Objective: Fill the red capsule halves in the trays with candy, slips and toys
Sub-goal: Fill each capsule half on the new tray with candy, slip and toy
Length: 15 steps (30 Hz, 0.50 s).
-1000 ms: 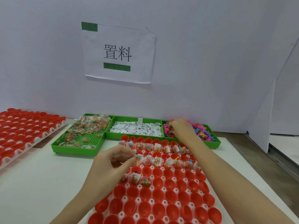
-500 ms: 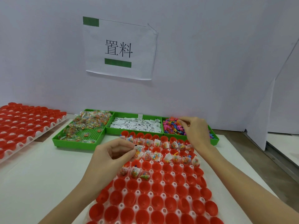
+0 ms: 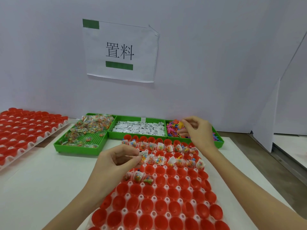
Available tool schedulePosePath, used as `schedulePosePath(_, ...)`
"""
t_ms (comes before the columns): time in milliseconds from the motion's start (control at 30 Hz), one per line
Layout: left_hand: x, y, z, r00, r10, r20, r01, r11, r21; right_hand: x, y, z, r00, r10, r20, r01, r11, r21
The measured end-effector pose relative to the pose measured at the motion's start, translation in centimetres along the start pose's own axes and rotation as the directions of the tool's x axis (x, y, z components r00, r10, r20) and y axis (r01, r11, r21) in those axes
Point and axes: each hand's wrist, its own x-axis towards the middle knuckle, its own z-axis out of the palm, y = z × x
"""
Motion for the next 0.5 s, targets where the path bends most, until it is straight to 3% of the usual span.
schedulePosePath(100,-0.3,0.3,0.4,1.0,-0.007,0.023,0.007,1.0,-0.016,-4.2,-2.7,-0.1,0.993,0.014,0.12,-0.032,0.989,0.148)
schedulePosePath(267,-0.7,0.3,0.9,0.998,0.032,0.061,-0.032,0.999,-0.015,-10.7,-5.7,-0.8,0.943,0.001,0.334,-0.064,0.982,0.178)
schedulePosePath(500,-0.7,0.1,1.5,0.981,0.152,0.118,-0.171,0.969,0.179,-13.1,-6.3,0.5,0.982,0.011,0.188,-0.045,0.983,0.18)
